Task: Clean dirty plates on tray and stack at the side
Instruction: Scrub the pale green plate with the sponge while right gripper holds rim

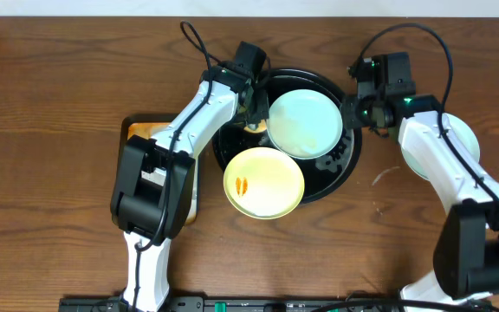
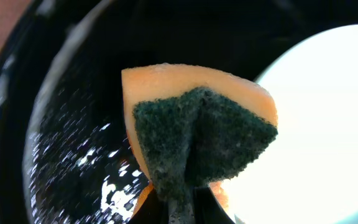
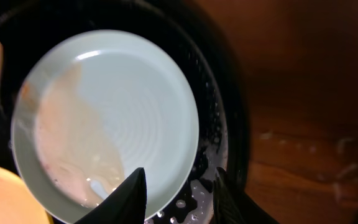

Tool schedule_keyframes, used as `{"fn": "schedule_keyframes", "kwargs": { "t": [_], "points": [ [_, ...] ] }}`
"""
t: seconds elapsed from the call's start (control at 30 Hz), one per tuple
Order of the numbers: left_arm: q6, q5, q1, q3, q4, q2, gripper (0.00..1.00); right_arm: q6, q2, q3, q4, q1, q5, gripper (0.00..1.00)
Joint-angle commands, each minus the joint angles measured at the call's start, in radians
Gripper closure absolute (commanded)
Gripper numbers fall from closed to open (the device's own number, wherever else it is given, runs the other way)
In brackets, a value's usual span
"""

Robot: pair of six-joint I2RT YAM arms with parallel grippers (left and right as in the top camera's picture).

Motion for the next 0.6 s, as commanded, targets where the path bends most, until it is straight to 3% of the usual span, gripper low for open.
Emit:
{"fn": "schedule_keyframes", "kwargs": {
  "t": [0.0, 0.13, 0.23, 0.57],
  "points": [
    [0.071, 0.079, -0.002, 0.027, 0.029, -0.041, 0.92, -0.045, 0.048, -0.001, 0.018, 0.000, -0.156, 0.69],
    [0.067, 0.100, -0.002, 0.027, 0.073, -0.041, 0.92, -0.036, 0.098, -0.001, 0.049, 0.024, -0.174, 0.83],
    [0.067, 0.143, -0.002, 0.026, 0.124, -0.041, 0.92, -0.024, 0.154, -0.001, 0.069, 0.040, -0.167, 0.87],
    [0.063, 0.139, -0.023, 0.009, 0.179, -0.039, 0.92, 0.016, 0.243, -0.001, 0.096, 0.043, -0.164, 0.88]
  ]
}}
